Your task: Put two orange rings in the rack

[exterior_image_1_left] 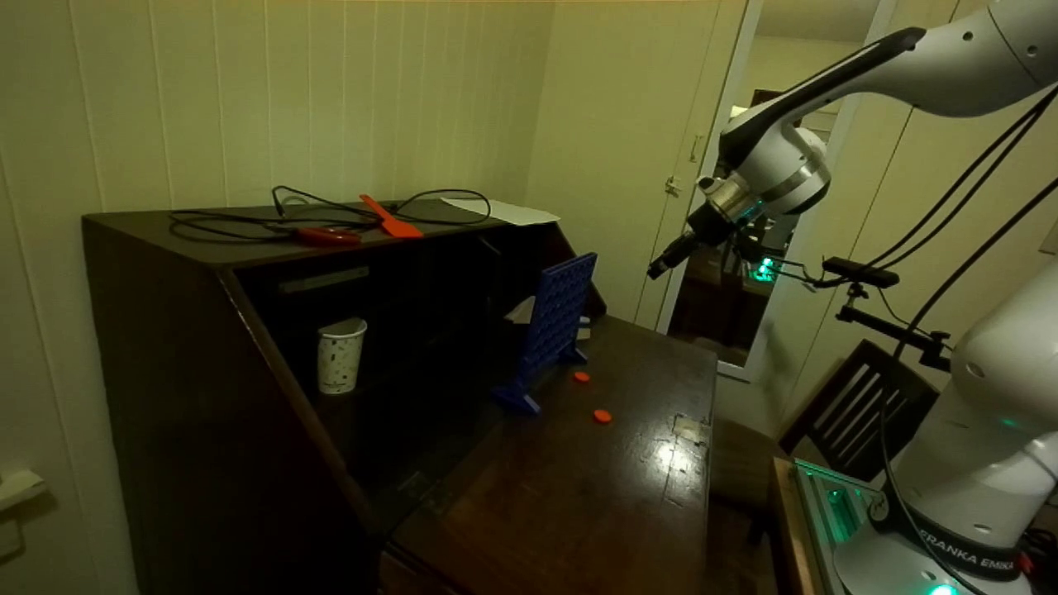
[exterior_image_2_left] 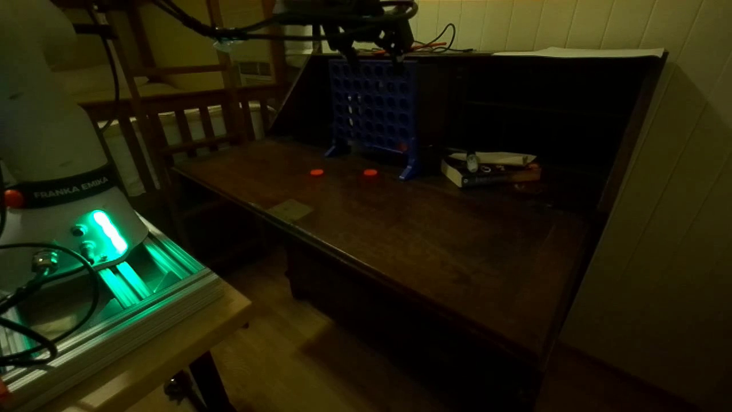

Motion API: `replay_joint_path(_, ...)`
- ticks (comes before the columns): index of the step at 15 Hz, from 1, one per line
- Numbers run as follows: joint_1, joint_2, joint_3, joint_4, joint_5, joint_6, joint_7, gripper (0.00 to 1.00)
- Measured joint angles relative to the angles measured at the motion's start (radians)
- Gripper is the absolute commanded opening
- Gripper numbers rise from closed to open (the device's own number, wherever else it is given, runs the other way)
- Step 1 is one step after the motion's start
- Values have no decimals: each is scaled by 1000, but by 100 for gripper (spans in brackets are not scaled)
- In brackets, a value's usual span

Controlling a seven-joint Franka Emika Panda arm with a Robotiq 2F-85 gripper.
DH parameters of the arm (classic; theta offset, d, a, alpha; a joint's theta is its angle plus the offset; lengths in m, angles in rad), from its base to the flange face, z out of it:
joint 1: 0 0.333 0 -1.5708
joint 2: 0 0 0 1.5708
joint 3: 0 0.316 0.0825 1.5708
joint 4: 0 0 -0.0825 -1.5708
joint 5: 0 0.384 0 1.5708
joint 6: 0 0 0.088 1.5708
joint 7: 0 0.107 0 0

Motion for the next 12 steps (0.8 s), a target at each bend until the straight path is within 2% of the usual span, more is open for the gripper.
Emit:
replay_joint_path(3, 30, -42, -69, 0, -212, -70, 111, 100)
replay_joint_path(5, 58, -70, -106, 0, -309, -104, 168, 100)
replay_joint_path(10, 107, -120, -151, 0, -463, -162, 282, 100)
replay_joint_path(12, 133, -124, -173, 0, -470, -162, 289, 100)
